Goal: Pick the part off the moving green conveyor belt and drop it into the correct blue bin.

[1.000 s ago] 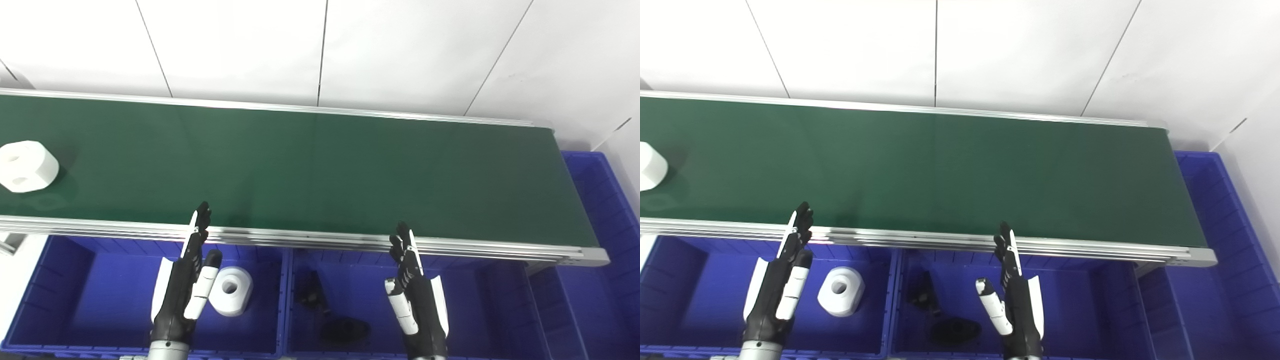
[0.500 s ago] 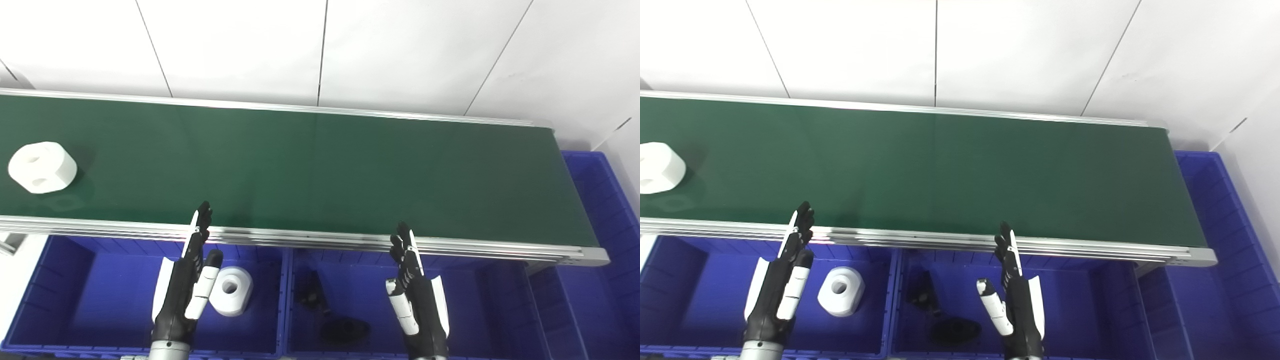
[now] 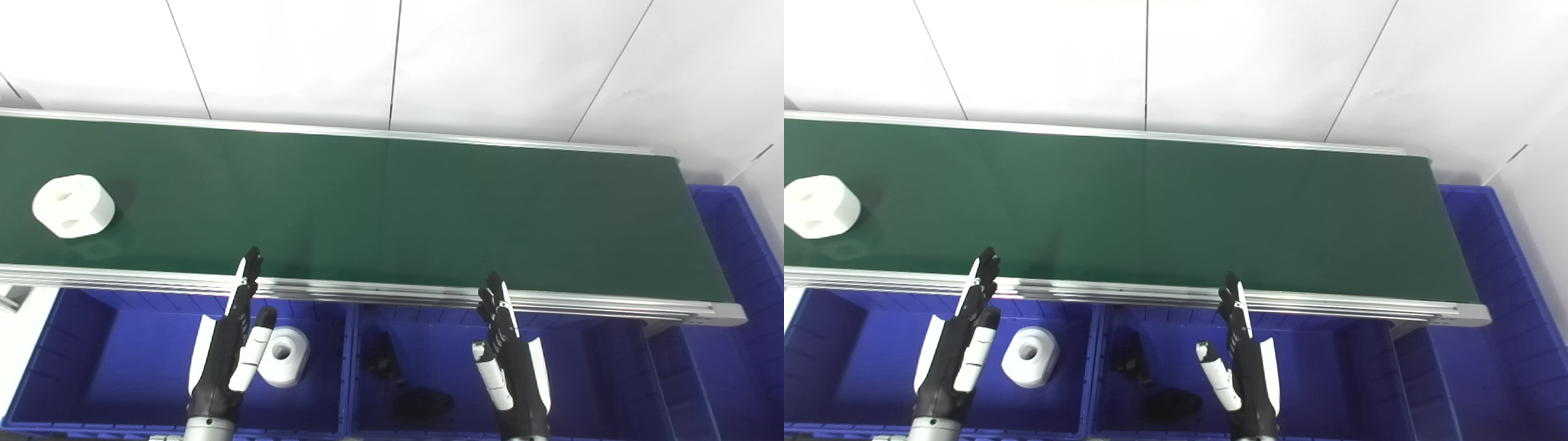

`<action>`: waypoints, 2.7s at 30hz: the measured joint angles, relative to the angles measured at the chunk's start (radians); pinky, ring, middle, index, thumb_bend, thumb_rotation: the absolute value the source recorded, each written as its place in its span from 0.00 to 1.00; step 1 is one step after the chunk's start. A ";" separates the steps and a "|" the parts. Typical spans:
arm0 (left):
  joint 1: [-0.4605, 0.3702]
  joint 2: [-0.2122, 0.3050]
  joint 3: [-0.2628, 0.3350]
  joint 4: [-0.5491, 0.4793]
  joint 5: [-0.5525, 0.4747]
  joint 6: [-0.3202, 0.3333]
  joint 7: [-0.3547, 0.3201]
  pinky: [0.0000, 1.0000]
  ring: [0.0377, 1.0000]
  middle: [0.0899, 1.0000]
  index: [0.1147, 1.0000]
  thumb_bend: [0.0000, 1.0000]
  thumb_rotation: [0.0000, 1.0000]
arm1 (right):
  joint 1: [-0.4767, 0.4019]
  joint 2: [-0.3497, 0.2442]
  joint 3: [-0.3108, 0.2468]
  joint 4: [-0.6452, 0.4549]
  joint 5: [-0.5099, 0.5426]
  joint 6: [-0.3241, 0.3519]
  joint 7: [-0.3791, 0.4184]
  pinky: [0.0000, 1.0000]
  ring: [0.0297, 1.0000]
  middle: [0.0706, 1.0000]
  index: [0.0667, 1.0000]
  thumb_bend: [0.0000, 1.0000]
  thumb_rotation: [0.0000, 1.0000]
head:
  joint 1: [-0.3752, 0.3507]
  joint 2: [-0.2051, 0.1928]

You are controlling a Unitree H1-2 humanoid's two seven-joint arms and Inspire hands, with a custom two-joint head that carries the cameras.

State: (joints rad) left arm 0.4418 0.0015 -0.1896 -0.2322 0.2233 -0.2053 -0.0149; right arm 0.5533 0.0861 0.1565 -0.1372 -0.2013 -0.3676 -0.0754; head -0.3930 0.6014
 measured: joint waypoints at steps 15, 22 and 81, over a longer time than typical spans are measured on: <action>-0.007 -0.084 -0.064 0.155 0.090 -0.109 0.072 0.75 0.87 0.92 0.92 0.51 0.85 | -0.040 -0.139 -0.045 0.137 0.063 -0.044 -0.012 1.00 1.00 1.00 1.00 0.77 1.00 | 0.338 -0.123; -0.034 -0.090 -0.061 0.223 0.148 -0.158 0.133 0.71 0.85 0.89 0.87 0.48 0.83 | -0.069 -0.186 -0.051 0.180 0.111 -0.045 -0.014 1.00 1.00 1.00 1.00 0.80 1.00 | 0.416 -0.157; -0.649 0.375 -0.002 0.095 0.508 0.020 -0.159 0.64 0.74 0.76 0.77 0.90 0.32 | -0.067 -0.165 -0.117 0.132 0.221 -0.045 0.112 1.00 1.00 1.00 1.00 0.70 1.00 | 0.583 -0.003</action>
State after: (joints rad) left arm -0.2076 0.3763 -0.1916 -0.1374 0.7317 -0.1851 -0.1741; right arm 0.4859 -0.0793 0.0397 -0.0057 0.0194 -0.4127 0.0371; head 0.1902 0.5983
